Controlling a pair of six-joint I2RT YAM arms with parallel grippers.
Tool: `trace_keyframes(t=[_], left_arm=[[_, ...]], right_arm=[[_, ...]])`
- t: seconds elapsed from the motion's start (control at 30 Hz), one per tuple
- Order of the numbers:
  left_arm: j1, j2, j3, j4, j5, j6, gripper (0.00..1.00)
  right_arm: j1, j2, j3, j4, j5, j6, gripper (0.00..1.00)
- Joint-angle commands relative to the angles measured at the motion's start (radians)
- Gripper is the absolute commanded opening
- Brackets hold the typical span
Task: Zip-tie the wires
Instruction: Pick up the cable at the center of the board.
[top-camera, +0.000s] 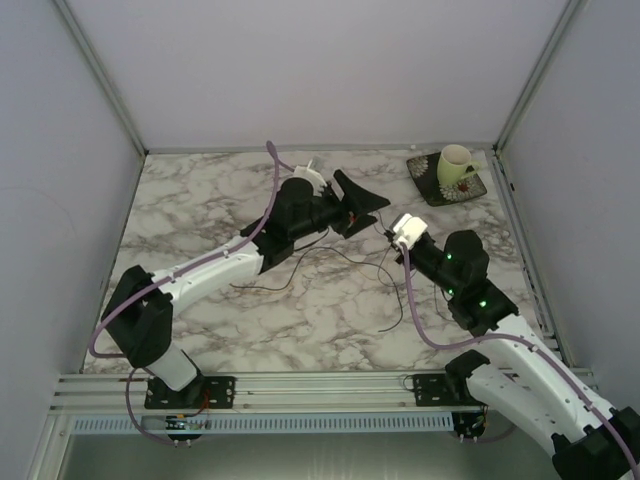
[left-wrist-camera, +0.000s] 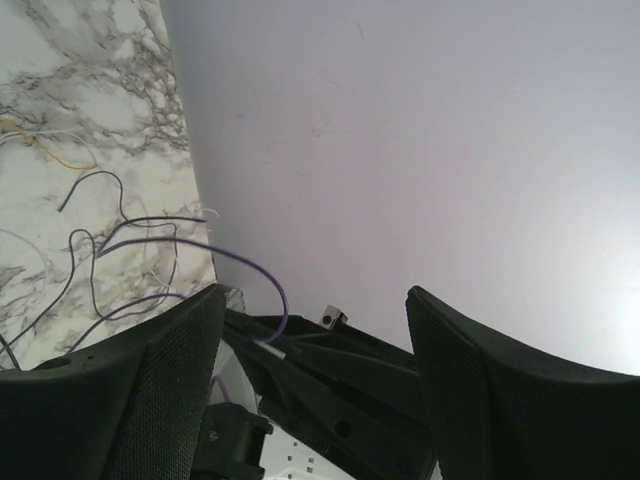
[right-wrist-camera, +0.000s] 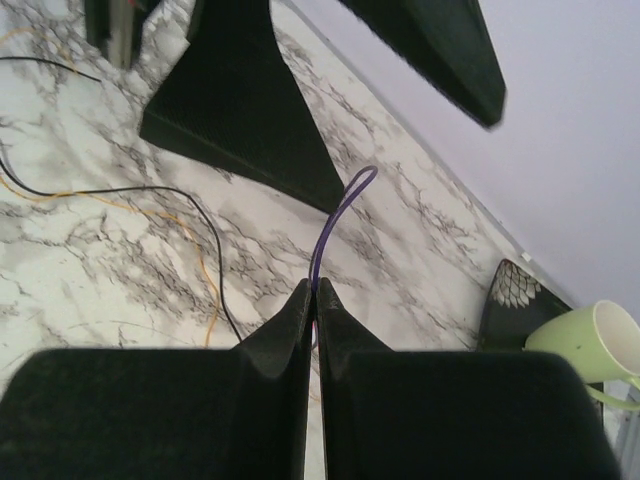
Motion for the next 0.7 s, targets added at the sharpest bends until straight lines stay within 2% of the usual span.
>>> trace_keyframes(t=[0.0,0.13,0.3,0.5,0.67], left_arm=[[-0.014,0.023,-0.002,0.086,0.025,-0.032,0.72],[-0.014,0.044,-0.019,0.133,0.026,-0.052,0.64],[0.003,0.035,-0.059,0.151,-0.002,-0.037,0.39],[0.084,-0.061,-0.109,0.114,-0.047,0.031,0.24],[0.109,-0.109,-0.133,0.099,-0.084,0.068,0.11]], right_arm=[[0.053,-0.006,0.021,0.065,0.001,0.023,0.0],[0.101,-0.012,0.017,0.064,0.032,0.033,0.0],[0.13,-0.027,0.014,0.03,0.071,0.056,0.0],[0.134,-0.04,-0.003,-0.012,0.092,0.069,0.0],[0.149,0.005,0.024,-0.063,0.103,0.08,0.0]])
